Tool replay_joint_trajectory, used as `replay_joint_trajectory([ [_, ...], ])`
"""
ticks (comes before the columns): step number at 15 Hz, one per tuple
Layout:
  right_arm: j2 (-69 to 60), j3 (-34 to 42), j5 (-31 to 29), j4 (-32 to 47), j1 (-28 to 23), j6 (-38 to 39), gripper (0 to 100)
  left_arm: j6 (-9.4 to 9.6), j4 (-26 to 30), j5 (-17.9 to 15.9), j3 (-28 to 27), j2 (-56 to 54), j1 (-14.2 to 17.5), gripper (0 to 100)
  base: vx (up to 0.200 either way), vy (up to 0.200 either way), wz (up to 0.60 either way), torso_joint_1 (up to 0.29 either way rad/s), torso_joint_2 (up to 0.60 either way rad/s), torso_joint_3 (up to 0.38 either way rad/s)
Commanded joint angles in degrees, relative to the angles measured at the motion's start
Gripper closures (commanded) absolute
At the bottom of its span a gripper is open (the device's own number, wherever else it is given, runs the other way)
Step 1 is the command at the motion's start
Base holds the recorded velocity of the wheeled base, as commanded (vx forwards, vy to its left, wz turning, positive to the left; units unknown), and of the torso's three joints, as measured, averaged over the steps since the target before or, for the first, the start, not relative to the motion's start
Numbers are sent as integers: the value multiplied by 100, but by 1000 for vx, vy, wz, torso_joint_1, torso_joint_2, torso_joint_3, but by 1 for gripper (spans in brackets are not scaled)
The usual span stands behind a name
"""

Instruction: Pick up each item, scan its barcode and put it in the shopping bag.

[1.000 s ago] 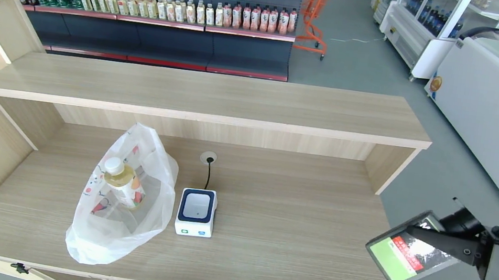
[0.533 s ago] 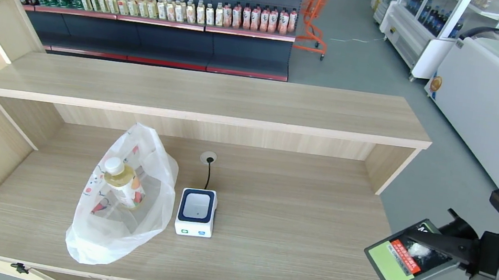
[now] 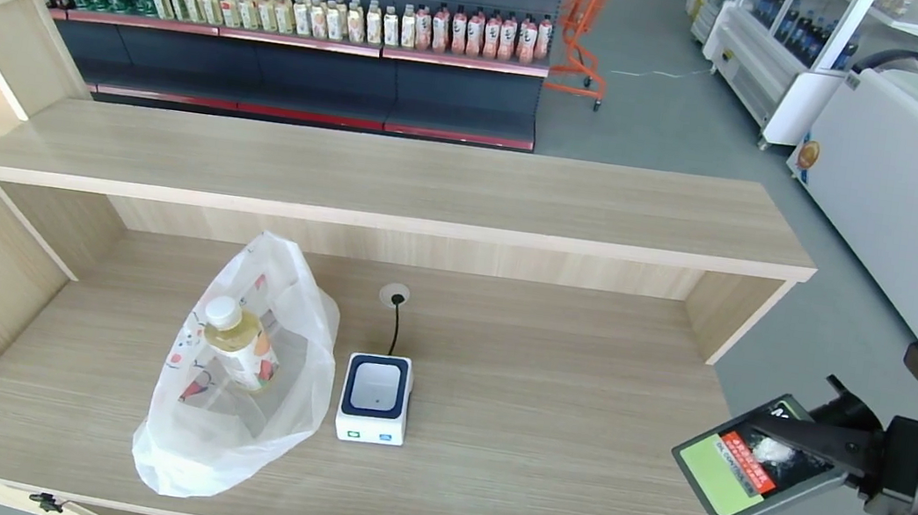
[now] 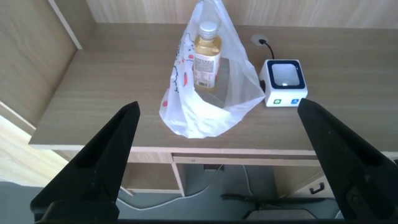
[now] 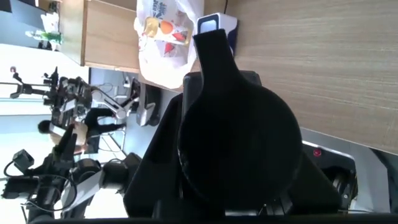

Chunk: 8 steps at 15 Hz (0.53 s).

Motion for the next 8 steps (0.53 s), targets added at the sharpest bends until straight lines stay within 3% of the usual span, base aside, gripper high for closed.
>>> replay_joint_trajectory([
  [1, 51, -104, 0, 4, 1, -7, 100, -1, -1, 1, 1, -2, 0, 0, 0, 200, 0, 7, 7, 2],
  [5, 315, -271, -97, -102, 27, -254, 100, -1, -1, 1, 1, -2, 0, 0, 0, 200, 0, -1, 4, 4],
  [8, 983, -289, -316, -708, 54, -1282, 100, 8, -1, -8, 1, -2, 0, 0, 0, 200, 0, 5, 2, 4],
])
